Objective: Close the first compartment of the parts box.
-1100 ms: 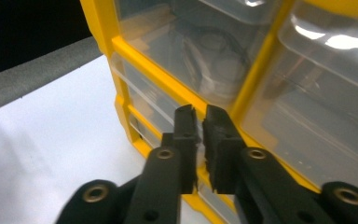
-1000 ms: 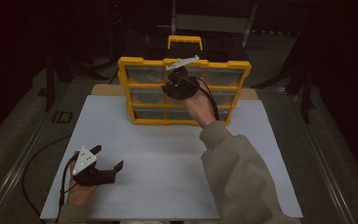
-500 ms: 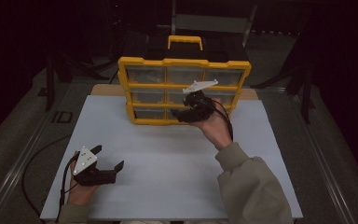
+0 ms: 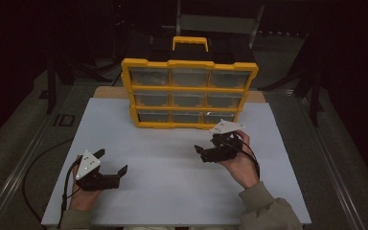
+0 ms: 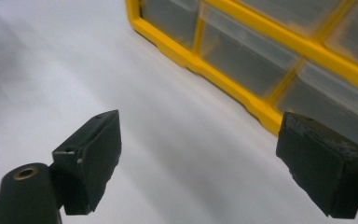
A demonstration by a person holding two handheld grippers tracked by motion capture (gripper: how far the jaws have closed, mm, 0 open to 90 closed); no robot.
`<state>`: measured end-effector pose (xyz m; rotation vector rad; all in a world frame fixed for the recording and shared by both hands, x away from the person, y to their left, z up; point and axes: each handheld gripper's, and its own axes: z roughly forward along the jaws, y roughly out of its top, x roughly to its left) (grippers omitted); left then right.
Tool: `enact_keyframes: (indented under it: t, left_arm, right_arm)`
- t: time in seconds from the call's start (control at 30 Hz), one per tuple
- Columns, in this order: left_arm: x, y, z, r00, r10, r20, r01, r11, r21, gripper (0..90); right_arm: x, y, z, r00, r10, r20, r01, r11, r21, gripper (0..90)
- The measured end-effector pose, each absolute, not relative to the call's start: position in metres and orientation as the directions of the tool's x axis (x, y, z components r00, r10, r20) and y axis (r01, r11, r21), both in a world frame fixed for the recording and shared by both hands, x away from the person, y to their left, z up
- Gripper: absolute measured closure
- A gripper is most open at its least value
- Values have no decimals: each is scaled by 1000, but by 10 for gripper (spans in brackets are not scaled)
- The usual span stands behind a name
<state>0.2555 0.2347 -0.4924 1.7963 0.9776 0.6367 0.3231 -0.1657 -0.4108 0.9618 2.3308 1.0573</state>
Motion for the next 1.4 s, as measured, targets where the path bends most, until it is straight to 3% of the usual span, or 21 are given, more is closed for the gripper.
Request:
enact_keyframes:
  t: [0.43,0.6,0.73,1.4]
  left_arm:
    - [249,238,-485,539,842,-8,323,-198,925,1]
    - [246,239,-484,537,843,-11,322,-192,927,1]
    - [244,238,-485,538,843,-12,323,-193,927,1]
    - [240,238,-489,534,846,4,318,-205,926,1]
  right_arm:
    - [272,-224,-434,-631,768,-113,425,463,778,113]
    - [260,-247,-456,-604,796,-37,445,375,813,120]
    - [251,-259,-472,-592,805,-42,440,367,820,119]
    - [237,-277,-480,-575,818,-22,285,226,932,113]
